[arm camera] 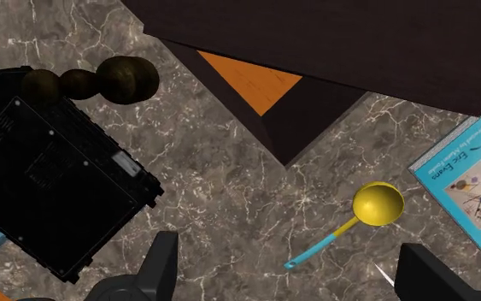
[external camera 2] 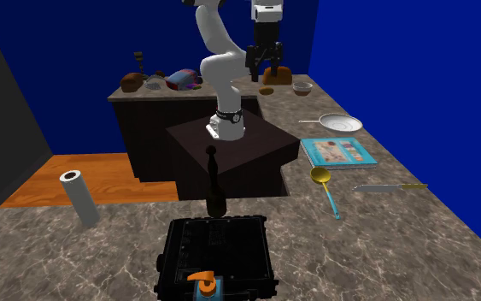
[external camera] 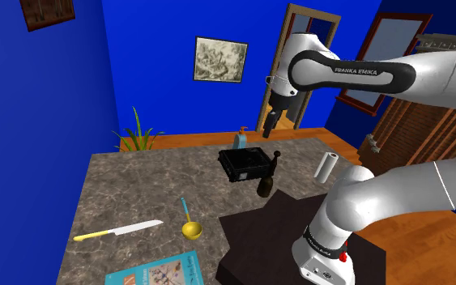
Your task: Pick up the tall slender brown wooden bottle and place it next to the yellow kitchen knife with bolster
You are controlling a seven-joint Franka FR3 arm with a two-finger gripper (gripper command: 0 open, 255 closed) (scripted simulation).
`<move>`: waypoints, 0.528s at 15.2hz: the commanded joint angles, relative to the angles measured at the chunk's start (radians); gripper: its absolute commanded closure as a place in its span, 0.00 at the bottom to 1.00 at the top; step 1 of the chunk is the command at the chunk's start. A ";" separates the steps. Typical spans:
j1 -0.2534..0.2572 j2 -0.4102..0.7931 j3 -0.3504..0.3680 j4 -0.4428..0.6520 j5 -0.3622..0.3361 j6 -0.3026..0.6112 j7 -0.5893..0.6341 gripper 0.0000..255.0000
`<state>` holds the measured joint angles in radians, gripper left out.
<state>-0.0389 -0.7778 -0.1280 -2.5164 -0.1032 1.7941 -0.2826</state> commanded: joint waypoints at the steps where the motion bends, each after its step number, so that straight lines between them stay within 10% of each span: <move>1: -0.016 0.013 -0.042 -0.027 -0.027 0.038 -0.046 0.00; 8: -0.070 0.119 -0.193 -0.081 -0.113 0.191 -0.199 0.00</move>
<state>-0.0983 -0.6724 -0.2953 -2.5951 -0.2012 1.9684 -0.4524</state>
